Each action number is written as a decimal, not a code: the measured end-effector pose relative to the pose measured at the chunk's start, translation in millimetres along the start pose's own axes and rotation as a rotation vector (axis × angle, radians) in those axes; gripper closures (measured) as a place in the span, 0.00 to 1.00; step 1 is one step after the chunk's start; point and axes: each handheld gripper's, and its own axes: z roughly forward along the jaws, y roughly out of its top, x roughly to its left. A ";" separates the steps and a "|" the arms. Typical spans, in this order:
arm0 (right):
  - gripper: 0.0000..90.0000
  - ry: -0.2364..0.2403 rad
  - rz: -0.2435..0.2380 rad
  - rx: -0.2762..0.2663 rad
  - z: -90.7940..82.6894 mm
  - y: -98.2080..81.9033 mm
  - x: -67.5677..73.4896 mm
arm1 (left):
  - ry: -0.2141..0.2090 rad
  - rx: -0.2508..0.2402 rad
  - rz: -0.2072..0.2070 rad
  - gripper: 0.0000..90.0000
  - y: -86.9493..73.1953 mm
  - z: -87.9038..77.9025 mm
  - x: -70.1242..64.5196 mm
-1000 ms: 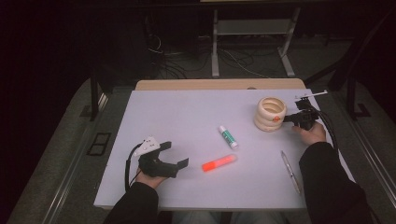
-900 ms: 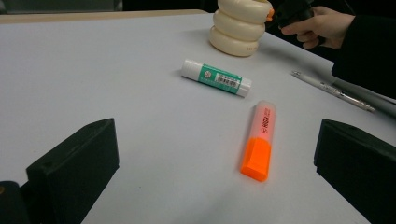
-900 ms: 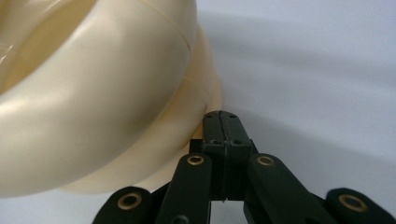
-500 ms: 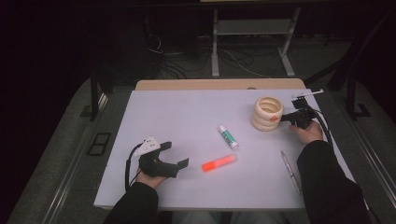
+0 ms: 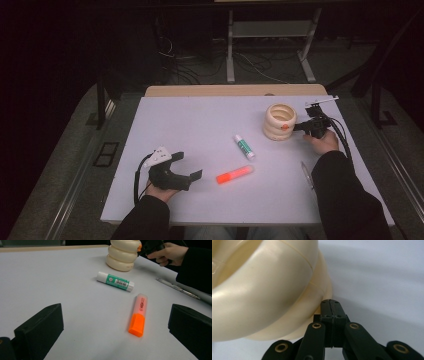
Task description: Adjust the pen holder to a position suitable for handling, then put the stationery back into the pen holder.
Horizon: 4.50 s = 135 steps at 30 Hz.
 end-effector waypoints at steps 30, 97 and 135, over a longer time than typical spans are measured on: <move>0.99 0.049 -0.023 0.018 24.5 14.2 45.3 | -0.005 -0.004 0.000 0.00 0.3 -0.3 -1.2; 0.09 0.035 -0.119 -0.006 -86.1 -37.0 72.9 | 0.005 -0.011 -0.001 0.00 0.7 -2.1 -0.9; 0.00 -0.004 -0.097 0.149 -87.2 -104.9 69.1 | 0.007 -0.014 -0.002 0.00 0.5 -2.8 -1.4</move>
